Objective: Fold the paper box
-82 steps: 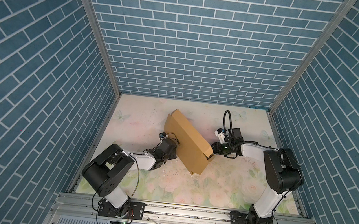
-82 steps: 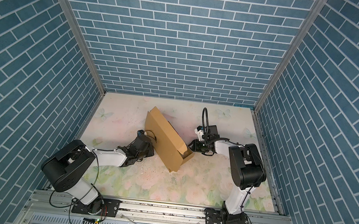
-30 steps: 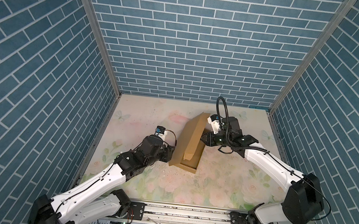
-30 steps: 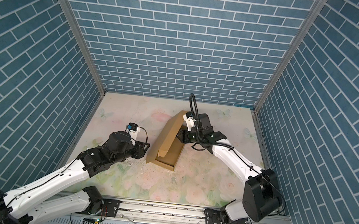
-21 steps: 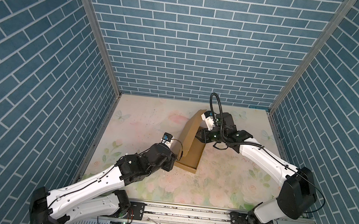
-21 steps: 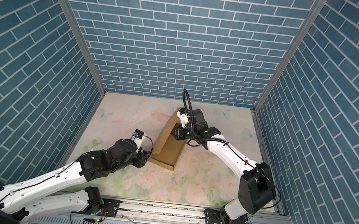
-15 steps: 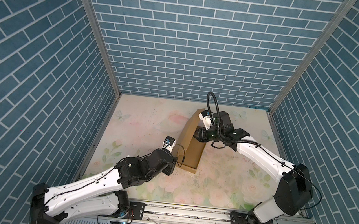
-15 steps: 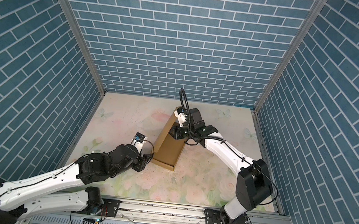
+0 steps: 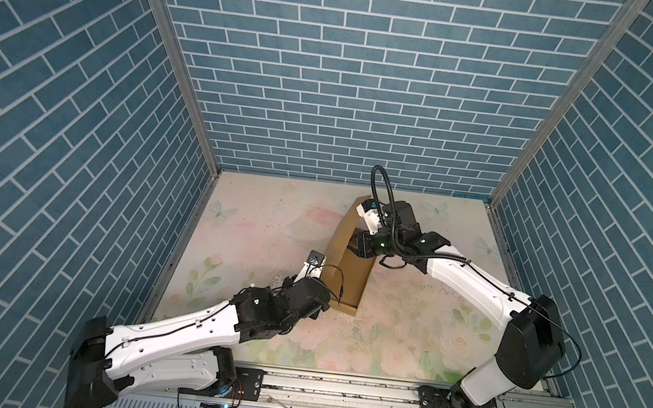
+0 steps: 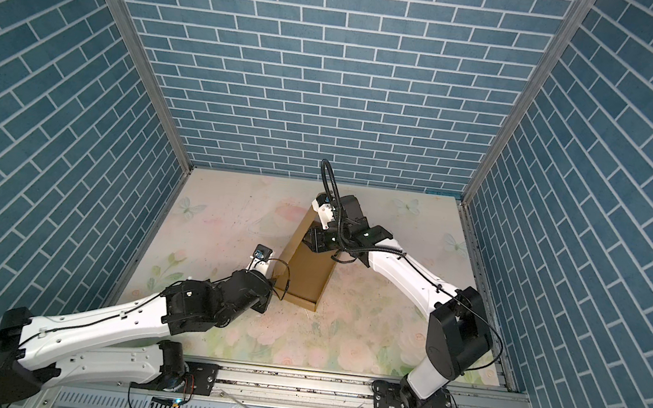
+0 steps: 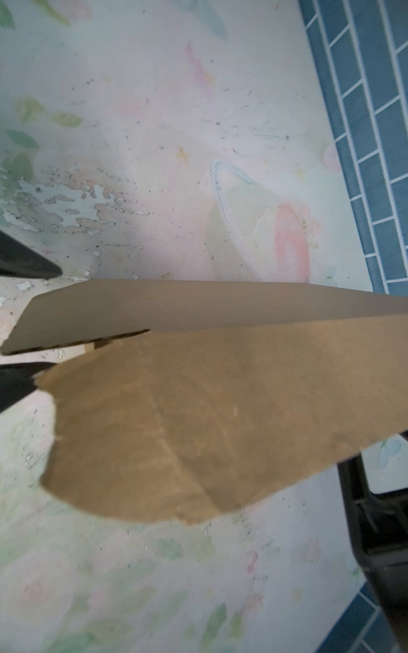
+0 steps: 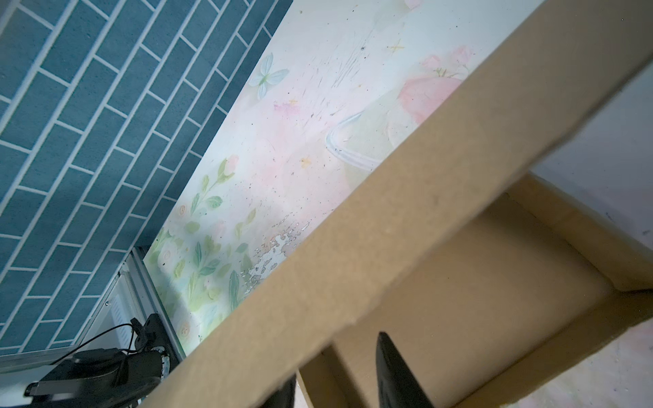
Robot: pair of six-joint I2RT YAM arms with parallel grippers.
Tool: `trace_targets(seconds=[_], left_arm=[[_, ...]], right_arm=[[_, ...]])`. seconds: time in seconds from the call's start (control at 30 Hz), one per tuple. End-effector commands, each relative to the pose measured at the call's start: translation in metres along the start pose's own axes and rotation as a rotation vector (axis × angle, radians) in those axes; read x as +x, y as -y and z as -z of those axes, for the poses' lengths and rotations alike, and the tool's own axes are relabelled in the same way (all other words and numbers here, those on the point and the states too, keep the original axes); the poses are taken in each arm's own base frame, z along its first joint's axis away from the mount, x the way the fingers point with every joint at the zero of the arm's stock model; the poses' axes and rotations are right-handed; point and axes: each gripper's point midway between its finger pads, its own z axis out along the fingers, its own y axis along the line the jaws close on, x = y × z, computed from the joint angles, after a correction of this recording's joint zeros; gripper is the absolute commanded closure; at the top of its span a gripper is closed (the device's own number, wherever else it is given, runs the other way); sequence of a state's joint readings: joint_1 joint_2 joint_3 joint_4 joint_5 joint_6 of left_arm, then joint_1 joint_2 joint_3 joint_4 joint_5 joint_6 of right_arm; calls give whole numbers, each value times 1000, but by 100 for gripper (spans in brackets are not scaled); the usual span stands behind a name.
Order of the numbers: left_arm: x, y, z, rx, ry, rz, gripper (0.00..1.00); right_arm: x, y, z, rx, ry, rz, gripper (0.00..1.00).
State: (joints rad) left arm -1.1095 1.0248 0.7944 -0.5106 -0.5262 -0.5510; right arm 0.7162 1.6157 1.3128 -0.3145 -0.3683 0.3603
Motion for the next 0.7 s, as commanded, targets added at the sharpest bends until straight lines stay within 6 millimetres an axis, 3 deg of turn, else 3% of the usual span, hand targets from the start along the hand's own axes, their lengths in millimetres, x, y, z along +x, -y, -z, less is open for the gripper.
trace_targets(seconds=[0.0,0.3,0.5,0.67], left_arm=[[1,-5,-6,-45,27,7,70],[4,-20,-10,-94,66,6,88],[-3,-35,-11,-104,116,-29,95],[-15,-43,-16,-66,160,-27,98]], right_arm=[[-15,-9,3,-8,32,36,62],[-7,-3,9,29,29,48,61],[13,23,21,132,-5,70,56],[26,61,32,202,-13,54,53]])
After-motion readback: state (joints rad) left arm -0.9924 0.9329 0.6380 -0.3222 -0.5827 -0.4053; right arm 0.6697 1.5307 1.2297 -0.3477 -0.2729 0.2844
